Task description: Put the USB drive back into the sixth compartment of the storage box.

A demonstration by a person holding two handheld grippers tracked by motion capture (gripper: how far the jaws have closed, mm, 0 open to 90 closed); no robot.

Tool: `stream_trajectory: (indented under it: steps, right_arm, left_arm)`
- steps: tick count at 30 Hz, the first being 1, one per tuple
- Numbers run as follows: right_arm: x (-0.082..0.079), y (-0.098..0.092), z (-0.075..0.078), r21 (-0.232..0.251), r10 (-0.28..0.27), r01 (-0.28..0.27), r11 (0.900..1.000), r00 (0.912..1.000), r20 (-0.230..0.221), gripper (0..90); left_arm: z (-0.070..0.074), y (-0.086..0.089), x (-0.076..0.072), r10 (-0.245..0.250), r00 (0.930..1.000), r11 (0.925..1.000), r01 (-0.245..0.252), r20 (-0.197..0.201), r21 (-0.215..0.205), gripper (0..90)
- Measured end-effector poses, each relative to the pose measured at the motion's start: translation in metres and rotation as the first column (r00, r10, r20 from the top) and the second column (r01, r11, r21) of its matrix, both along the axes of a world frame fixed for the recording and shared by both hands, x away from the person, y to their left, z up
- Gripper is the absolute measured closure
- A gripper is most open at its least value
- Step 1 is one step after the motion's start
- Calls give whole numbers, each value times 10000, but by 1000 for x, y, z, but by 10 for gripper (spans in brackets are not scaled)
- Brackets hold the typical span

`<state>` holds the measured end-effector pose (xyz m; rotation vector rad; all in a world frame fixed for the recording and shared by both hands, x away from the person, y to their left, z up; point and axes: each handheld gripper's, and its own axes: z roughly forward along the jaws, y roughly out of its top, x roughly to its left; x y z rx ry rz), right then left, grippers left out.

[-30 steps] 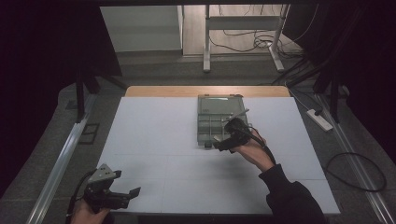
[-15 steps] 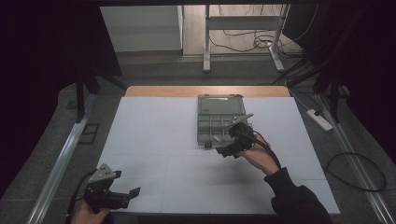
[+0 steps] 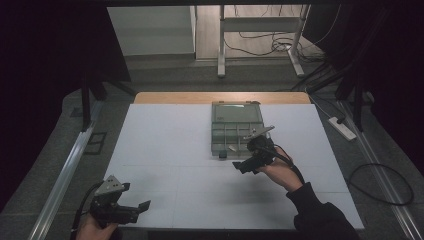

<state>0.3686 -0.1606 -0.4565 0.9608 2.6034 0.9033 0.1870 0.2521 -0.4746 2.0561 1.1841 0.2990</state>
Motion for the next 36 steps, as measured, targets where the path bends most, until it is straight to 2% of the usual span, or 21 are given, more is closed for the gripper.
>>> stream_trajectory:
  steps: [15, 24, 36]
  right_arm:
    - [-18, -17, 5, 512, 19, -26, 9987, 9999, 152, 0]
    - [-30, -30, 5, 629, -95, 77, 9980, 9996, 280, 0]
    - [-43, -43, 0, 557, -114, 86, 9984, 9987, 505, 0]
  left_arm:
    - [0, 0, 0, -17, 10000, 10000, 17, -1, 16, 49]
    - [0, -1, 0, 5, 10000, 10000, -5, -17, 32, 50]
    - [0, 0, 0, -24, 10000, 10000, 24, -3, 14, 48]
